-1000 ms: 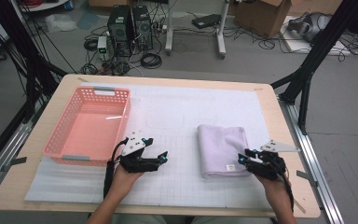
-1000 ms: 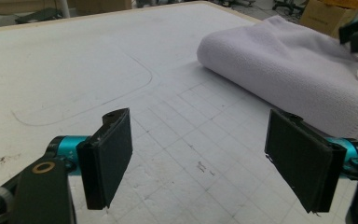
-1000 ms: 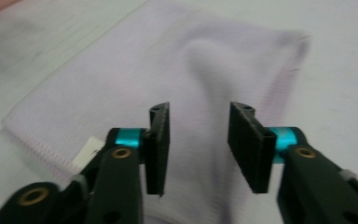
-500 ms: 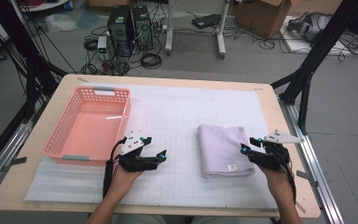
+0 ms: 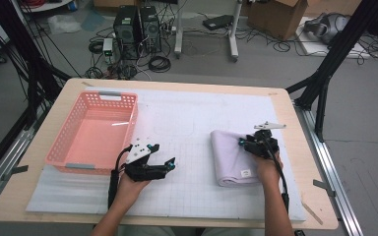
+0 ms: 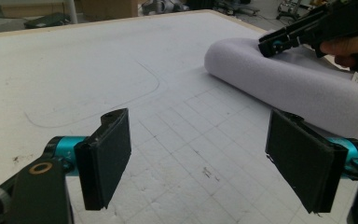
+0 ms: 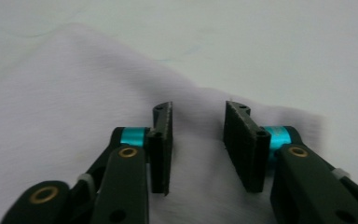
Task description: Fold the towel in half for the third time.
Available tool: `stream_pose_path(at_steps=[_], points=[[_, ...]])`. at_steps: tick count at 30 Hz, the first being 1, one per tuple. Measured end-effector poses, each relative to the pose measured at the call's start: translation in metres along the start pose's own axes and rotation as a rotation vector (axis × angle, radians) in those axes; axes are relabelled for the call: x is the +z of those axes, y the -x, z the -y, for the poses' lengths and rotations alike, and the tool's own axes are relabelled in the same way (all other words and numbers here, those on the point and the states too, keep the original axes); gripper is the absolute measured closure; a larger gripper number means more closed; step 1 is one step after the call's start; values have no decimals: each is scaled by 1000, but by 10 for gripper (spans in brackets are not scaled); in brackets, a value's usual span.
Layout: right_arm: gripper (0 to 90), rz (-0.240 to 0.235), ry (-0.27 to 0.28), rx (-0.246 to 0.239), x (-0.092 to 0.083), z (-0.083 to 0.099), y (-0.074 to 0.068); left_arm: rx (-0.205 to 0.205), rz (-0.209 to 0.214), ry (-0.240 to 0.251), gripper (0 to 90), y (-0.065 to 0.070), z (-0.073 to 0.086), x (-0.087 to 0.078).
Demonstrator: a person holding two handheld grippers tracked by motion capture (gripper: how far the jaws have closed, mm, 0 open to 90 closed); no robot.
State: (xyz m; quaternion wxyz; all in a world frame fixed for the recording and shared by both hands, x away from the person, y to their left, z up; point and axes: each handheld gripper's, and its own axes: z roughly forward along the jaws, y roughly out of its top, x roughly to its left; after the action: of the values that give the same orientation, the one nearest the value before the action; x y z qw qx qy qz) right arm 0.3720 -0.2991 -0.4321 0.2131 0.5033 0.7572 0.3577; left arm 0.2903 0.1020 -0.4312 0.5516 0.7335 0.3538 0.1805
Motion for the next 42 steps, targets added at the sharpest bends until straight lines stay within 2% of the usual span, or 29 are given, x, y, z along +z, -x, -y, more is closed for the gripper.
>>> stream_pose_path(at_steps=[1, 3, 5, 7, 10, 11, 12, 14, 16, 17, 18, 20, 22, 23, 25, 27, 31, 33, 35, 38, 42], points=[[661, 34, 2, 19, -3, 2, 5, 1, -1, 0, 226, -1, 0, -1], [670, 28, 16, 66, -8, 5, 12, 1, -5, -2, 226, -2, 1, -1], [661, 47, 32, 54, -16, 6, 15, -3, -5, -4, 225, -2, 1, -1], [634, 39, 55, 52, -25, 6, 16, -3, -7, -3, 225, -2, 0, -1], [620, -32, 109, -2, -41, 5, 13, -2, -7, 0, 225, -1, 0, -1], [621, -35, 117, -32, -46, 5, 10, -4, -8, 0, 225, -1, 0, -1], [622, -59, 120, -61, -49, 5, 7, -4, -7, -2, 225, -1, 0, -1], [629, -72, 101, -121, -55, 8, 0, -5, -7, -1, 225, -1, 0, 0], [643, -115, 77, -145, -56, 14, -5, -5, -6, -1, 225, -1, 0, 0], [649, -118, 40, -170, -53, 18, -6, -6, -5, -2, 224, -1, 0, 0], [649, -116, 18, -174, -51, 22, -6, -6, -4, -3, 224, -1, 0, 0], [643, -109, -29, -172, -45, 32, -3, -4, -3, -2, 224, -1, 0, 0], [620, -110, -13, -135, -45, 40, 6, -5, -4, 1, 225, -1, 0, -1], [608, -96, -13, -115, -48, 43, 10, -10, 2, 1, 225, -1, -1, 0], [601, -87, -16, -101, -54, 46, 14, -14, 8, -1, 224, -1, -2, 0], [601, -84, -7, -107, -64, 47, 13, -26, 8, 0, 220, -1, -2, 0], [574, -139, 26, -138, -84, 52, 5, -44, 6, 10, 176, -3, -3, -1], [554, -157, 7, -165, -87, 59, -2, -55, 15, 24, 176, -3, -3, -2], [542, -120, -37, -213, -86, 68, -6, -49, 23, 24, 177, -2, -4, -3], [481, -107, -27, -191, -94, 73, -2, -43, 24, 45, 177, -1, -5, -5], [385, -81, 44, -166, -114, 70, 6, -48, 30, 62, 177, -2, -7, -7]])
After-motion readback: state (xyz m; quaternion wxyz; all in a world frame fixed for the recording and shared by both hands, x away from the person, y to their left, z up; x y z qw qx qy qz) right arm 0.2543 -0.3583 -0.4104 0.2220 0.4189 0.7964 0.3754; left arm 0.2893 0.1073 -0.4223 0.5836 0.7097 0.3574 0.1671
